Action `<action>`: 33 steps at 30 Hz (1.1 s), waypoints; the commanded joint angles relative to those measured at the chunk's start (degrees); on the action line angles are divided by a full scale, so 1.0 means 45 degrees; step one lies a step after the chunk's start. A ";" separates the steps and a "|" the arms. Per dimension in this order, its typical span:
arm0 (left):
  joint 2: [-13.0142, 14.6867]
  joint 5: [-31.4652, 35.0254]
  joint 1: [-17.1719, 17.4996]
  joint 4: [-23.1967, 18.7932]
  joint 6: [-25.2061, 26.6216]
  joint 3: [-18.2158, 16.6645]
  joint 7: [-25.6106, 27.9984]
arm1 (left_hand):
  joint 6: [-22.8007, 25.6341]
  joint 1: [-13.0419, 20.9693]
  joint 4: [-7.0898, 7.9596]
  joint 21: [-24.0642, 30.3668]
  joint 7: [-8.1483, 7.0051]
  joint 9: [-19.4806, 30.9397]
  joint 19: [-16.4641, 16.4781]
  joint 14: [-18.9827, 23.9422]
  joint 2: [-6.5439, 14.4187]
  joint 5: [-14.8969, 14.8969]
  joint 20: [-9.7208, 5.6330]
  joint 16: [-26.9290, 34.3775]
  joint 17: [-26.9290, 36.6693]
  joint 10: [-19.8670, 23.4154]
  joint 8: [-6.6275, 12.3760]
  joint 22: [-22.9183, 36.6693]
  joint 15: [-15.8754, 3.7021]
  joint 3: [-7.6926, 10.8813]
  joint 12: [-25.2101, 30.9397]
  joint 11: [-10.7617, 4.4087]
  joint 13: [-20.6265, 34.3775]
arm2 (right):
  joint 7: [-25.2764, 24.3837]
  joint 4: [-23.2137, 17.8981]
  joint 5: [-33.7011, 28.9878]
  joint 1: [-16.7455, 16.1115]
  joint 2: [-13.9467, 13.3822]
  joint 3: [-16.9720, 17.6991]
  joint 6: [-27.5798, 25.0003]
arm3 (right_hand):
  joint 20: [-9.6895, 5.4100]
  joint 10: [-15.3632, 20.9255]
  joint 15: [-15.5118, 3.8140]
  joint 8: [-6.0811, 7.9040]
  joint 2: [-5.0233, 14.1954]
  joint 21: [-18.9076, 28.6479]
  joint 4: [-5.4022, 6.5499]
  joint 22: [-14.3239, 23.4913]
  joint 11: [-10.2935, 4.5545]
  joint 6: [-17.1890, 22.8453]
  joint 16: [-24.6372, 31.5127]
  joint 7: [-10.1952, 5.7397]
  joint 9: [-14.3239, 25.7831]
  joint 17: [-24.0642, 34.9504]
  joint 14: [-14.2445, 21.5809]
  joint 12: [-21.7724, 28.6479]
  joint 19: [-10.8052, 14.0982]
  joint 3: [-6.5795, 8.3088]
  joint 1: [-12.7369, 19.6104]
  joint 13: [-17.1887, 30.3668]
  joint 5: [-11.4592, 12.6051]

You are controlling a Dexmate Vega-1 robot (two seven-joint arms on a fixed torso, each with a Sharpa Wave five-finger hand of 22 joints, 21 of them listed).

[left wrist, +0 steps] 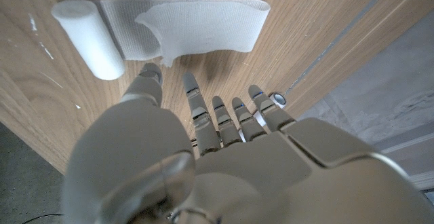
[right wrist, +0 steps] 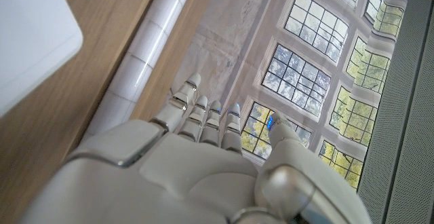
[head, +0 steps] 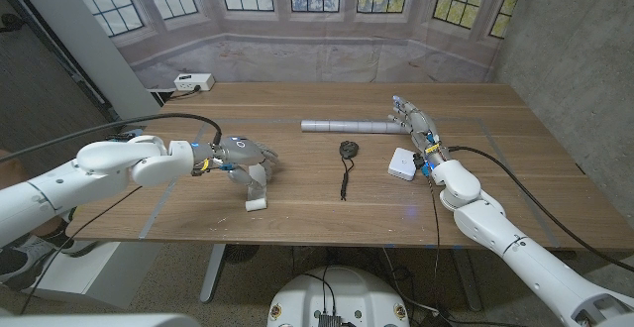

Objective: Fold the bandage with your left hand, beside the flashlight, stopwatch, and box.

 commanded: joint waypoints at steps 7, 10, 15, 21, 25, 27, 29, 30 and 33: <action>0.0178 -0.0308 0.0368 -0.0314 0.0199 -0.0296 -0.0250 | -0.0229 -0.0381 0.0197 -0.0014 0.0006 -0.0031 -0.0096 -0.0146 0.0122 0.0074 0.0043 -0.0007 0.0059 -0.0136 -0.0235 0.0028 0.0024 -0.0082 0.0010 0.0010 0.0061 | 0.0097 -0.0185 -0.0030 0.0002 -0.0086 -0.0025 -0.0063 | -0.0267 0.0019 -0.0178 -0.0005 -0.0046 0.0000 0.0032 0.0067 -0.0021 0.0104 -0.0008 -0.0019 0.0041 0.0028 0.0092 -0.0021 0.0004 -0.0058 0.0103 0.0057 0.0006; 0.0193 -0.0468 0.0493 -0.0322 0.0319 -0.0390 -0.0173 | -0.0264 -0.0459 0.0247 -0.0014 -0.0008 -0.0035 -0.0109 -0.0160 0.0172 0.0078 0.0048 0.0004 0.0067 -0.0148 -0.0272 0.0028 0.0028 -0.0090 0.0019 0.0019 0.0062 | 0.0152 -0.0103 -0.0037 0.0105 -0.0041 -0.0076 -0.0092 | -0.0245 0.0033 -0.0152 -0.0003 -0.0049 0.0005 0.0032 0.0066 -0.0014 0.0110 -0.0006 -0.0008 0.0041 0.0028 0.0099 -0.0015 0.0019 -0.0059 0.0102 0.0057 0.0006; 0.0285 -0.0581 0.0669 -0.0369 0.0484 -0.0506 -0.0101 | -0.0347 -0.0757 0.0445 -0.0003 -0.0170 -0.0039 -0.0129 -0.0184 0.0406 0.0082 0.0052 0.0046 0.0091 -0.0173 -0.0387 0.0031 0.0115 -0.0105 0.0055 0.0068 0.0064 | 0.0307 0.0120 -0.0033 0.0350 0.0078 -0.0198 -0.0121 | -0.0261 0.0031 -0.0169 -0.0007 -0.0049 0.0002 0.0034 0.0066 -0.0008 0.0101 -0.0005 -0.0021 0.0040 0.0028 0.0099 -0.0016 0.0009 -0.0061 0.0100 0.0057 0.0005; 0.0397 -0.0773 0.0861 -0.0442 0.0672 -0.0661 -0.0017 | -0.0378 -0.0850 0.0506 0.0003 -0.0211 -0.0039 -0.0134 -0.0169 0.0501 0.0084 0.0052 0.0064 0.0094 -0.0174 -0.0432 0.0031 0.0131 -0.0096 0.0071 0.0091 0.0064 | 0.0443 0.0341 -0.0010 0.0582 0.0189 -0.0311 -0.0180 | -0.0268 0.0030 -0.0180 -0.0006 -0.0049 -0.0001 0.0041 0.0066 -0.0013 0.0103 -0.0003 -0.0027 0.0041 0.0031 0.0102 -0.0017 0.0002 -0.0064 0.0092 0.0057 0.0004; 0.0430 -0.1006 0.0998 -0.0465 0.0832 -0.0799 0.0099 | -0.0411 -0.1291 0.0869 0.0025 -0.0157 -0.0031 -0.0147 -0.0190 0.1032 0.0068 0.0079 0.0109 0.0139 -0.0171 -0.0543 0.0040 0.0165 -0.0043 0.0119 0.0172 0.0067 | 0.0537 0.0526 -0.0019 0.0747 0.0271 -0.0386 -0.0160 | -0.0255 0.0037 -0.0160 -0.0004 -0.0049 0.0003 0.0037 0.0066 0.0001 0.0107 -0.0003 -0.0015 0.0041 0.0028 0.0105 -0.0014 0.0011 -0.0060 0.0098 0.0057 0.0006; 0.0420 -0.1081 0.1061 -0.0464 0.0916 -0.0856 0.0197 | -0.0448 -0.1506 0.1052 0.0031 -0.0089 -0.0028 -0.0166 -0.0196 0.1307 0.0052 0.0101 0.0124 0.0154 -0.0186 -0.0608 0.0044 0.0200 -0.0004 0.0132 0.0197 0.0068 | 0.0572 0.0579 -0.0025 0.0813 0.0294 -0.0412 -0.0159 | -0.0248 0.0042 -0.0152 -0.0004 -0.0049 0.0005 0.0035 0.0066 -0.0010 0.0110 -0.0007 -0.0017 0.0041 0.0027 0.0096 -0.0013 0.0018 -0.0059 0.0101 0.0057 0.0006; 0.0375 -0.1135 0.1059 -0.0459 0.0988 -0.0870 0.0208 | -0.0476 -0.1625 0.1166 0.0036 -0.0066 -0.0026 -0.0177 -0.0200 0.1517 0.0060 0.0138 0.0131 0.0161 -0.0199 -0.0654 0.0046 0.0231 0.0049 0.0140 0.0215 0.0068 | 0.0594 0.0598 -0.0023 0.0847 0.0298 -0.0427 -0.0173 | -0.0228 0.0050 -0.0137 -0.0002 -0.0047 0.0010 0.0035 0.0066 0.0024 0.0115 0.0000 0.0005 0.0041 0.0027 0.0114 -0.0010 0.0032 -0.0058 0.0103 0.0057 0.0006; 0.0344 -0.1150 0.1064 -0.0454 0.1028 -0.0879 0.0244 | -0.0469 -0.1658 0.1195 0.0036 -0.0061 -0.0026 -0.0183 -0.0202 0.1563 0.0062 0.0139 0.0132 0.0162 -0.0202 -0.0660 0.0047 0.0240 0.0060 0.0142 0.0227 0.0068 | 0.0597 0.0605 -0.0023 0.0856 0.0300 -0.0431 -0.0173 | -0.0223 0.0051 -0.0130 -0.0003 -0.0049 0.0011 0.0032 0.0066 0.0033 0.0113 0.0001 0.0012 0.0041 0.0026 0.0118 -0.0009 0.0034 -0.0058 0.0105 0.0057 0.0006; 0.0224 -0.1148 0.1046 -0.0460 0.1164 -0.0871 0.0308 | -0.0441 -0.1747 0.1268 0.0043 -0.0047 -0.0025 -0.0181 -0.0196 0.1654 0.0065 0.0146 0.0138 0.0164 -0.0194 -0.0670 0.0048 0.0237 0.0074 0.0153 0.0243 0.0068 | 0.0640 0.0629 0.0000 0.0880 0.0280 -0.0426 -0.0172 | -0.0248 0.0041 -0.0164 -0.0003 -0.0049 0.0004 0.0037 0.0066 0.0001 0.0112 -0.0008 -0.0011 0.0040 0.0028 0.0094 -0.0014 0.0019 -0.0060 0.0099 0.0057 0.0005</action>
